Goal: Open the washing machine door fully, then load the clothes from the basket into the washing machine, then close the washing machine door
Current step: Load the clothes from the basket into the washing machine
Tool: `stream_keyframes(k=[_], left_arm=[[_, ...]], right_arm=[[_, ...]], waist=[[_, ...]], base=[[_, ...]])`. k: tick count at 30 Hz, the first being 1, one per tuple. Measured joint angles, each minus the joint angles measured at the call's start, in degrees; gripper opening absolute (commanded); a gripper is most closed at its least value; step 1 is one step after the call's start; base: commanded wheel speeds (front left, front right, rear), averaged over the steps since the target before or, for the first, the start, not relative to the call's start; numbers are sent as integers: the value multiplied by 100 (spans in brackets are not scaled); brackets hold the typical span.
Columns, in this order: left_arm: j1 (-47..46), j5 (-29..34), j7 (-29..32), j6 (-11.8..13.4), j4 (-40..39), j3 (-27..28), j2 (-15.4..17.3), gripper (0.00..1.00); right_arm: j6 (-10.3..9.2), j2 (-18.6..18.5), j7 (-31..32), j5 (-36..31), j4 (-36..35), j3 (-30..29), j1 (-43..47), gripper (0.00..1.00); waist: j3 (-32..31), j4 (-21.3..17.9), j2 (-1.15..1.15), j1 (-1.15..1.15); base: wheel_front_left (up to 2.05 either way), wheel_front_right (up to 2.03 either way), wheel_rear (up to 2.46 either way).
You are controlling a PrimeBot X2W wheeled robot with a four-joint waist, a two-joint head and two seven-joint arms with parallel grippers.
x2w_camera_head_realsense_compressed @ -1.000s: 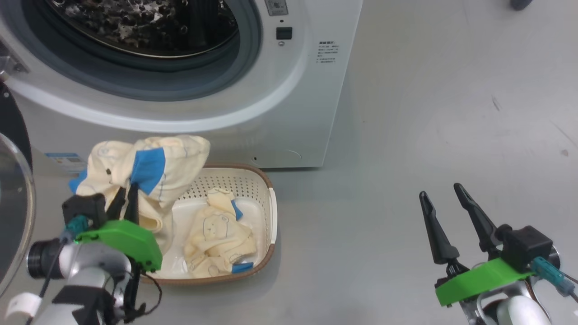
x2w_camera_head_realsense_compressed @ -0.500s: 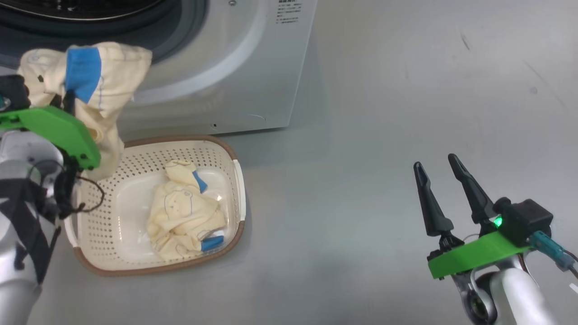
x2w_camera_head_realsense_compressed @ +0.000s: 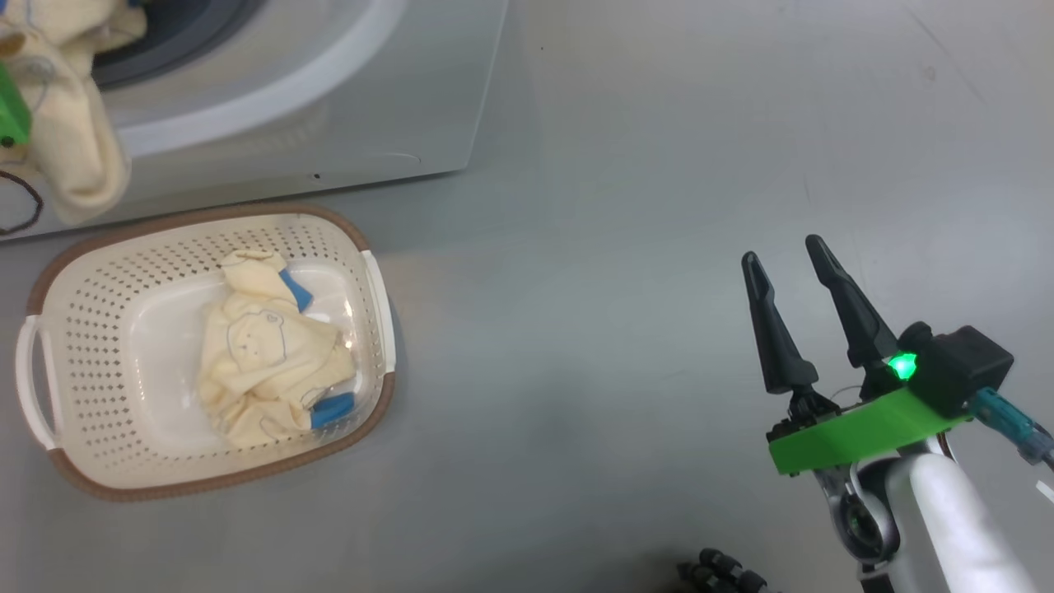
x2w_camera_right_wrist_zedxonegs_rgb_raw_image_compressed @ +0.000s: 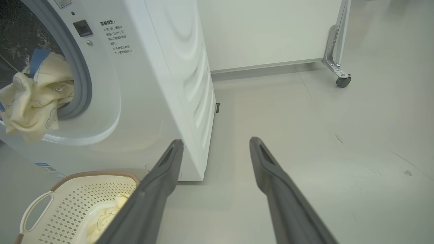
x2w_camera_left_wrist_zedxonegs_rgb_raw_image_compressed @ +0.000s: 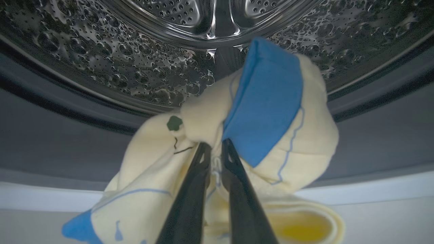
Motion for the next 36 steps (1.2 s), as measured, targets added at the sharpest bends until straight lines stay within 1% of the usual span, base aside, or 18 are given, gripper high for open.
stream_keyframes(k=[3, 7, 9, 13, 16, 20, 25, 26, 27, 28, 36], left_arm=[[-341, 130, 51, -27, 157, -32, 142, 0], [-695, 181, 7, -5, 314, -3, 189, 0], [-859, 194, -221, 86, 381, 71, 197, 0], [-1154, 309, -654, 165, 482, 114, 253, 0], [-1352, 321, -1114, 149, 552, 156, 256, 0], [-1603, 560, -1755, 157, 670, 146, 268, 0], [-1755, 638, -1990, 235, 1028, 144, 265, 0], [-1761, 644, -1997, 241, 1106, 141, 265, 45], [-1762, 649, -2023, 241, 1169, 136, 263, 45], [-1768, 655, -2039, 241, 1228, 126, 261, 100], [-1945, 654, -2161, 237, 1552, 86, 215, 100]], right_arm=[[0, 1, -1, 29, -19, 79, -110, 100], [0, 1, -1, 115, -25, 121, -156, 100], [0, 1, -1, 162, -25, 162, -165, 100], [0, 1, -1, 235, -30, 222, -259, 100], [0, 1, -1, 301, -46, 236, -306, 100], [0, 1, -1, 330, -51, 255, -339, 100], [0, 1, -1, 375, -52, 280, -376, 100], [0, 1, -1, 403, -52, 289, -376, 100], [0, 1, -1, 410, -52, 290, -377, 100], [0, 1, -1, 410, -52, 291, -378, 100], [0, 1, -1, 410, -51, 289, -450, 100]], waist=[[158, -119, 0, 0], [354, -263, 0, 0], [443, -329, 0, 0], [584, -445, 0, -1], [668, -512, 0, 0], [762, -578, 0, 0], [822, -621, 0, -1], [834, -627, 0, -1], [845, -629, 0, -1], [854, -630, 0, 0], [890, -583, 0, -1]], base=[[0, 0, 0], [0, 0, 0], [0, 0, 0], [0, 0, 0], [0, 0, 0], [0, 0, 0], [0, 0, 0], [0, 0, 0], [0, 0, 0], [0, 0, 0], [0, 0, 0]])
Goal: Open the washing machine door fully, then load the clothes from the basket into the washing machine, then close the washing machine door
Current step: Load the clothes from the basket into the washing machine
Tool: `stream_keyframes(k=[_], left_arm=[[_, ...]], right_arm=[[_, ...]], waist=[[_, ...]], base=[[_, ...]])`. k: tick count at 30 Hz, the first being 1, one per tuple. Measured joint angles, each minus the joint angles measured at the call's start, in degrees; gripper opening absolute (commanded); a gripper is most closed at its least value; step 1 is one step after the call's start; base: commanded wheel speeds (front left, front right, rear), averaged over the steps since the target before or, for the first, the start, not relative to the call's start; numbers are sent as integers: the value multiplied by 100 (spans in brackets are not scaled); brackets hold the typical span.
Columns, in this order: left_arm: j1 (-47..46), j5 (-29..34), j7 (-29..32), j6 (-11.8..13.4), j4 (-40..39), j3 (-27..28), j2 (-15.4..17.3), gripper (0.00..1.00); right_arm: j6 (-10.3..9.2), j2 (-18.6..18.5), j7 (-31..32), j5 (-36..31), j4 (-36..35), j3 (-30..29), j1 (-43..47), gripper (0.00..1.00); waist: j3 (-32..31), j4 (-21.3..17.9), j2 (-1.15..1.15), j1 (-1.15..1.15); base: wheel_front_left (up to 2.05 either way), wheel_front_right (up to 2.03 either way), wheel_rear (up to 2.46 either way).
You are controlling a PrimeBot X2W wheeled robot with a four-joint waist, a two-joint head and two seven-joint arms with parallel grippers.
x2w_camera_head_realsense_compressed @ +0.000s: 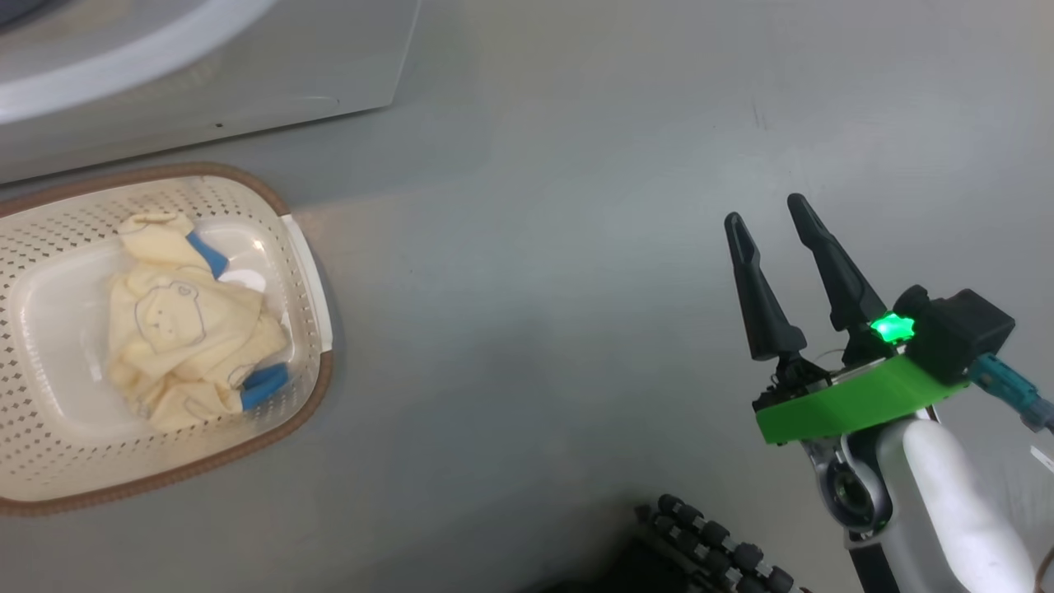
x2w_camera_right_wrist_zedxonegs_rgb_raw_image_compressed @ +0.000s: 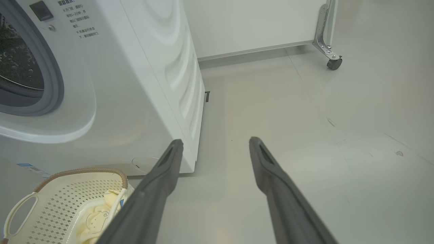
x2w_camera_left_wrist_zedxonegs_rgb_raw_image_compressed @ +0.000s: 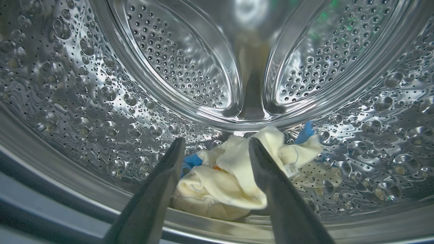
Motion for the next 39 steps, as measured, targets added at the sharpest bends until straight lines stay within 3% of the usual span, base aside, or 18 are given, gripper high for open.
stream_keyframes(k=[10, 19, 33, 39], left_arm=[[337, 35, -508, 109, 22, -136, -190, 100], [1519, -113, -1116, 379, -409, -133, -500, 100], [4375, -24, -1266, 1336, -3484, -35, -854, 100], [5768, 151, -1291, 1397, -4695, -24, -1015, 100]], right_arm=[[0, 0, 0, -4, 1, -92, -63, 100], [0, -1, 0, -165, 0, -255, -28, 100], [0, -1, 0, -589, 9, -434, 244, 100], [0, -2, 0, -781, 107, -573, 523, 100]], waist=[[-68, 153, 0, 0], [-309, 441, 0, -1], [-957, 973, 0, -1], [-1420, 1275, 0, -1]], base=[[0, 0, 0], [0, 0, 0], [0, 0, 0], [0, 0, 0]])
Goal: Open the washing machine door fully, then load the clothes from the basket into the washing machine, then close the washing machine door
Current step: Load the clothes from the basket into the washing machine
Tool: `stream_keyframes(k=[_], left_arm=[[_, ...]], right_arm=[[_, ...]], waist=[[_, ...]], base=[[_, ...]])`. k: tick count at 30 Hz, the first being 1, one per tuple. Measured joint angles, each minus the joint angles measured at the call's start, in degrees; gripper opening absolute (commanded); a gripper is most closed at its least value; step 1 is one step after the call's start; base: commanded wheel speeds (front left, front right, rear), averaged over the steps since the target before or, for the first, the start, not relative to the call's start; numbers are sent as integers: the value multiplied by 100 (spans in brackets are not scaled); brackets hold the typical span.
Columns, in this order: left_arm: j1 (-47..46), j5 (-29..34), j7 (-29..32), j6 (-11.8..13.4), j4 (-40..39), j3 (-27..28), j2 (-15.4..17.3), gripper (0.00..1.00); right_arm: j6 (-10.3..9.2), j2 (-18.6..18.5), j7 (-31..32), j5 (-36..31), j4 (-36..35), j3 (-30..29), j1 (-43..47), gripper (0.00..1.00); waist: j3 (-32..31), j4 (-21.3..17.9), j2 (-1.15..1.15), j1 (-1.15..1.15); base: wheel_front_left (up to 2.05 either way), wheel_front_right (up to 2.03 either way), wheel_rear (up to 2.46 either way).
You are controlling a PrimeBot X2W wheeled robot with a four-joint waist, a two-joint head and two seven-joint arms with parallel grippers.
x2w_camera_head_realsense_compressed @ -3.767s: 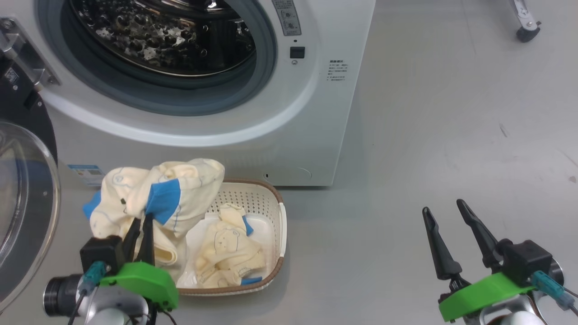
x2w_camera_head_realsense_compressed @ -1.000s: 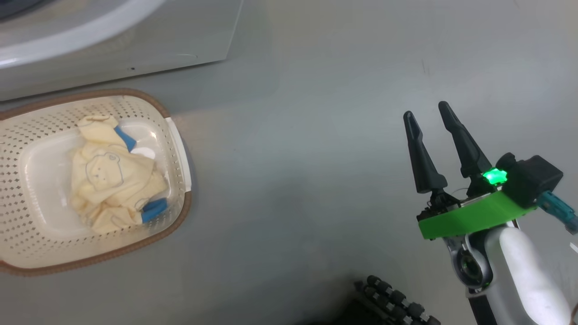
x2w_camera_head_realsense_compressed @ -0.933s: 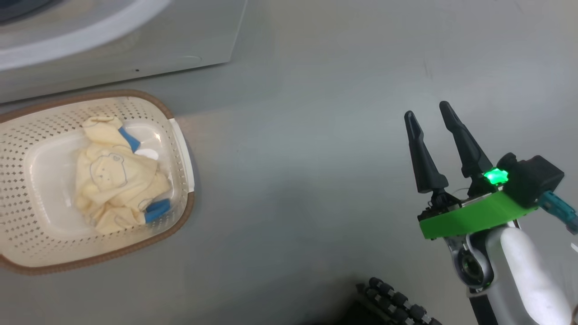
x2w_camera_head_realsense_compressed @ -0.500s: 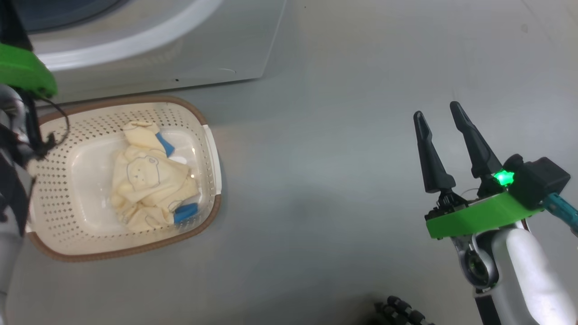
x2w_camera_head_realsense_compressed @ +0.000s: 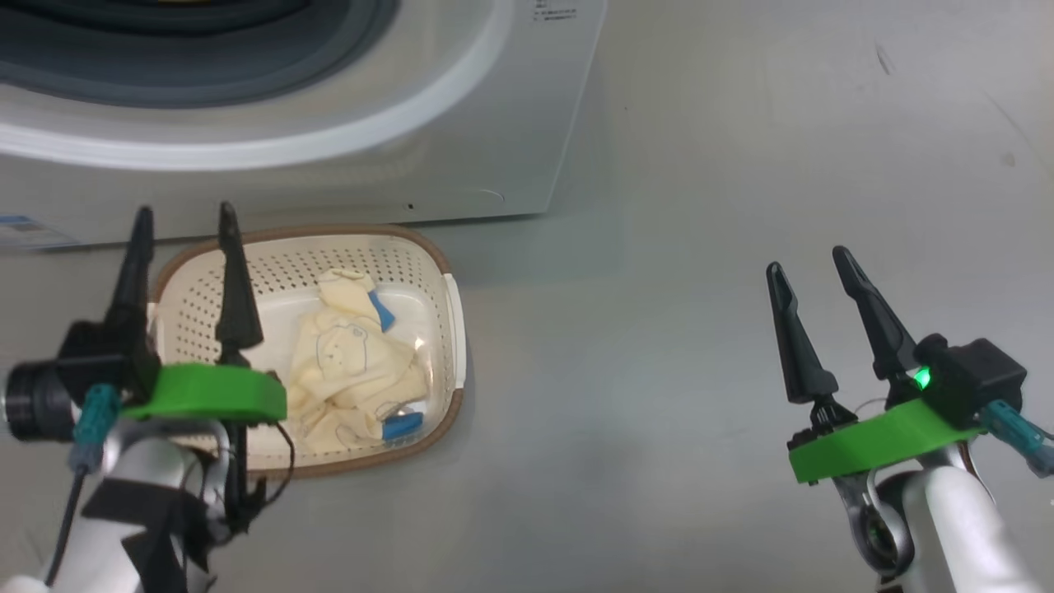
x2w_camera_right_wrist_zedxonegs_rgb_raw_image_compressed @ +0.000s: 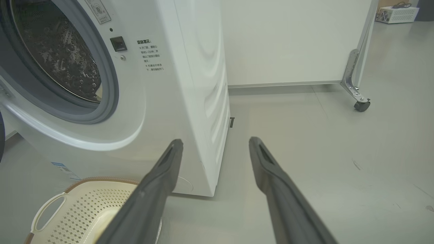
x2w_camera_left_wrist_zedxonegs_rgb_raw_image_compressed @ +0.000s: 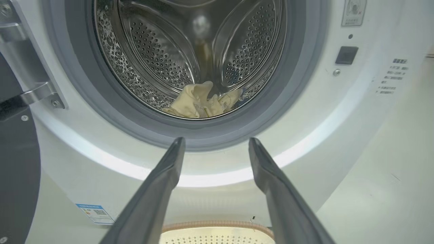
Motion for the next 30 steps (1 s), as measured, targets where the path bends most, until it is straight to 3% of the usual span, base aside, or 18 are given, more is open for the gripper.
stream_keyframes(k=[16, 30], left_arm=[[1795, 62, 1, 5, -287, -266, -342, 100], [2190, 93, 2, 7, -268, -335, -310, 100]], right_arm=[[0, 1, 36, -404, 134, -212, 851, 100], [0, 2, 346, -408, -166, -225, 1441, 100]], waist=[[-1369, 623, 0, 0], [-2103, 986, 0, 0]], base=[[0, 0, 0], [0, 0, 0]])
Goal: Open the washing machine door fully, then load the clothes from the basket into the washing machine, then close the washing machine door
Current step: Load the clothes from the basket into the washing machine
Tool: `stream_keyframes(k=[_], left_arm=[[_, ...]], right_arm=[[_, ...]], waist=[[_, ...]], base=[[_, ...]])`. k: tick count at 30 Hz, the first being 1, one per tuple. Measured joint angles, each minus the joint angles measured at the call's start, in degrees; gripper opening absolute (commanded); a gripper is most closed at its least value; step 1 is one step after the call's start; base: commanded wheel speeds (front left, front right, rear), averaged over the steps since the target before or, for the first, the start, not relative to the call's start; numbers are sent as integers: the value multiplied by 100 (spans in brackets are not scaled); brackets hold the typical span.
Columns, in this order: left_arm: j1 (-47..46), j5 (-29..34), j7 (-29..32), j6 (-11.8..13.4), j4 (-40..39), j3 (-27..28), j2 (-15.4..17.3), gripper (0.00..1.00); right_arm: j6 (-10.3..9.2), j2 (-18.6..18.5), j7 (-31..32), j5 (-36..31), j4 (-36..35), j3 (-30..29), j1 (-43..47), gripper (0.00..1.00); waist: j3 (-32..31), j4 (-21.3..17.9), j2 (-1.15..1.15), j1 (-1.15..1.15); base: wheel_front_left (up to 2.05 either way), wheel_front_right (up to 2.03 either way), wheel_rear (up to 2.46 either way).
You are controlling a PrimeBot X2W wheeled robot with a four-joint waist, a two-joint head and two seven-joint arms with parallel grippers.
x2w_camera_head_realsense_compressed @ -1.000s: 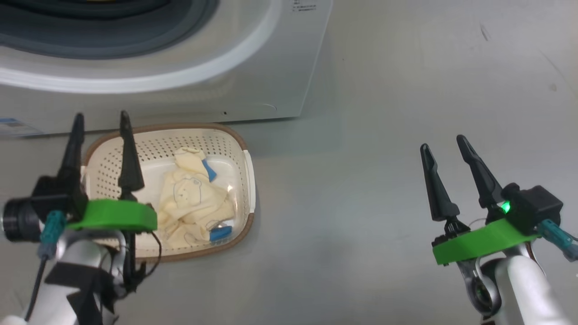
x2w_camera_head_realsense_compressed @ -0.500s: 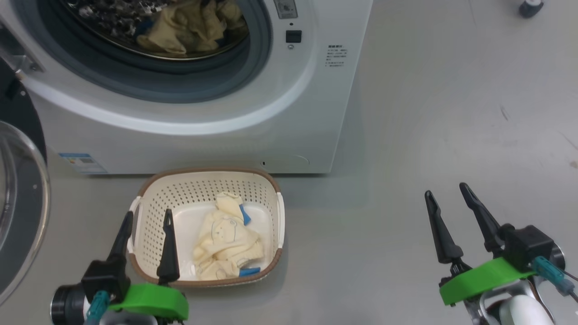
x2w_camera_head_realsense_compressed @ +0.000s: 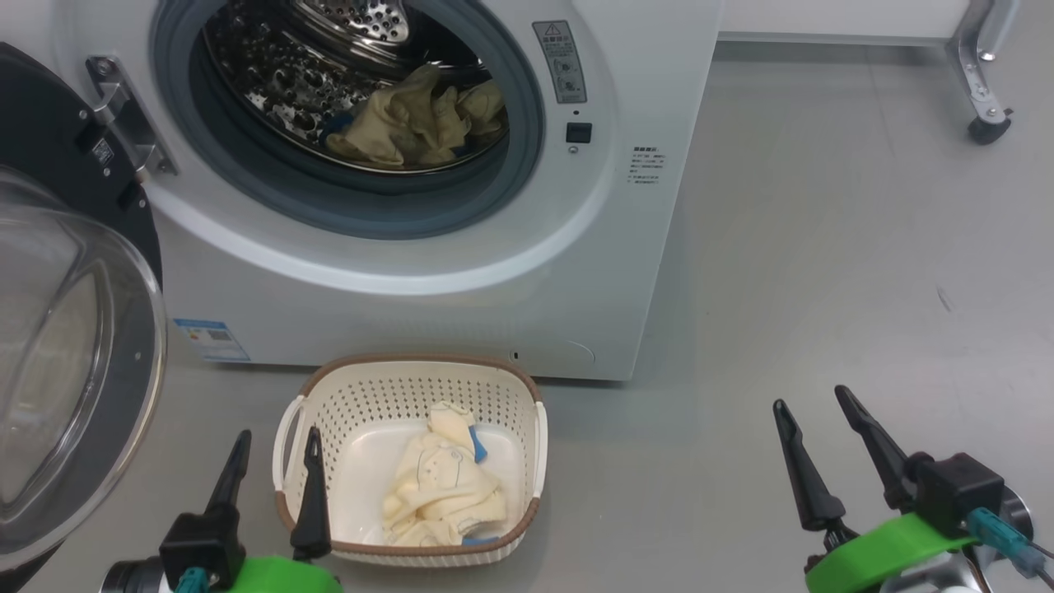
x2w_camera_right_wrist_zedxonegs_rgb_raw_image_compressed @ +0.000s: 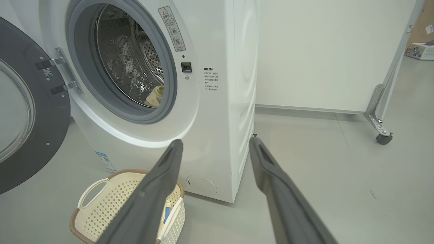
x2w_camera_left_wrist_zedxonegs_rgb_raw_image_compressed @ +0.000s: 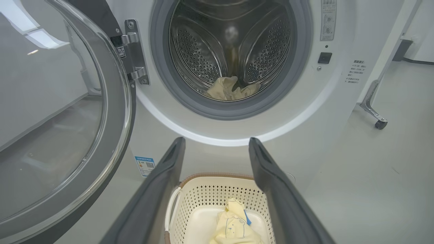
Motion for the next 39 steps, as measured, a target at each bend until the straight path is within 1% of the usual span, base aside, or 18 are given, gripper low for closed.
stream_keyframes(k=[13, 39], left_arm=[[10, -1, 52, 0, -64, -44, 58, 100], [-24, -2, 57, 0, -78, -141, 52, 100]], right_arm=[[0, 1, 43, 21, -116, -73, 186, 100], [0, 1, 41, 26, -116, -77, 172, 100]], waist=[[-93, -72, 0, 0], [55, -102, 0, 1]], base=[[0, 0, 0], [0, 0, 0]])
